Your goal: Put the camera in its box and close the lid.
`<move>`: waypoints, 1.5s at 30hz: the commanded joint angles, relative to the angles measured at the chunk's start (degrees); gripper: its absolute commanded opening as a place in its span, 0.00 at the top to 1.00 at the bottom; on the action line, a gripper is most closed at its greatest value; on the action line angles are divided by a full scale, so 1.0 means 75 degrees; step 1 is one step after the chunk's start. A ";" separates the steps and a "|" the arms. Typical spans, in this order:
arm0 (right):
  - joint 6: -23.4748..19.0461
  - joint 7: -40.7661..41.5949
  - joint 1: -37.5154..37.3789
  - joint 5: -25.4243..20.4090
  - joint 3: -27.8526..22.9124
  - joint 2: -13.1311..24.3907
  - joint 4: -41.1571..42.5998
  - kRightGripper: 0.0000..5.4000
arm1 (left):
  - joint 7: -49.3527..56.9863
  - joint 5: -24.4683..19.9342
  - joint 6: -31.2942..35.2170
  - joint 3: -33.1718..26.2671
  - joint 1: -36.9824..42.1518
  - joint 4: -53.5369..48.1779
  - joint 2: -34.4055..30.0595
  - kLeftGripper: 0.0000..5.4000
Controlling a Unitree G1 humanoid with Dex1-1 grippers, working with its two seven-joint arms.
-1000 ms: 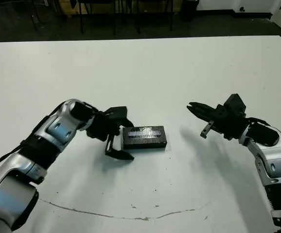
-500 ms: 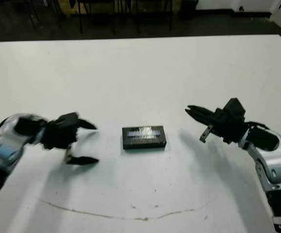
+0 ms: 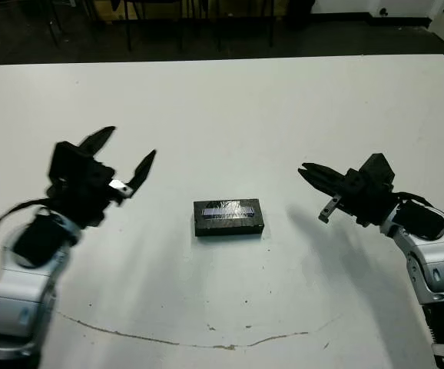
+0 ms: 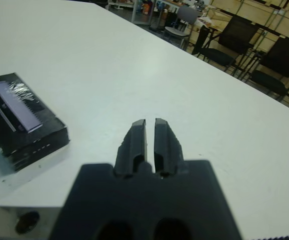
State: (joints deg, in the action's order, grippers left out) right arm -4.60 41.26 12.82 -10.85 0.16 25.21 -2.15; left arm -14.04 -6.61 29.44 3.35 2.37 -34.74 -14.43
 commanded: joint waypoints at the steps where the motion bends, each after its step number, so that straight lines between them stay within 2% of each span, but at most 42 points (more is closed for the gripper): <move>1: -0.0041 -0.0103 -0.0018 -0.0045 -0.0055 -0.0061 -0.0277 1.00 | 0.0274 0.0237 0.0454 0.0763 0.0389 0.0315 0.0425 0.59; 4: 0.0057 -0.0205 -0.0021 -0.0004 -0.0071 -0.0095 -0.0288 1.00 | 0.0502 0.0603 0.0493 0.1701 0.0852 0.1133 0.0963 0.69; 8: -0.0193 -0.0316 -0.0099 -0.0060 -0.0145 -0.0045 -0.0074 1.00 | 0.0879 0.1349 0.1444 0.2724 0.1355 0.2018 0.1394 0.84; 13: -0.0509 -0.0390 -0.0263 -0.0116 -0.0222 0.0014 0.0232 1.00 | 0.0891 0.1663 0.1955 0.3303 0.1477 0.2976 0.1718 0.99; 23: -0.0861 -0.0408 -0.0239 -0.0088 -0.0213 0.0129 0.0517 1.00 | 0.0574 0.1711 0.1487 0.3535 0.0673 0.3700 0.1529 0.99; 32: -0.0747 -0.0259 -0.0235 -0.0101 -0.0104 0.0092 0.0544 1.00 | 0.0422 0.1141 0.1892 0.2401 0.0250 0.4363 0.1486 0.99; 36: -0.0457 -0.0096 -0.0262 -0.0123 -0.0055 0.0057 0.0439 1.00 | 0.0130 0.0833 0.1214 0.2080 -0.0085 0.4010 0.1250 0.99; 41: -0.0585 -0.0255 -0.0617 -0.0290 -0.0088 -0.0143 0.0860 1.00 | -0.0498 0.0810 -0.1274 0.1868 -0.0822 0.3050 0.0527 0.99; 45: -0.0270 -0.0628 -0.1024 -0.0414 -0.0168 -0.0530 0.1253 1.00 | -0.0626 0.0599 -0.2705 0.1201 -0.1304 0.2251 0.0241 0.99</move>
State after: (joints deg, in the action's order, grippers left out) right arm -7.46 37.44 6.88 -13.51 -0.91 22.02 6.55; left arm -18.50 -1.63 11.19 13.92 -6.00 -16.69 -11.72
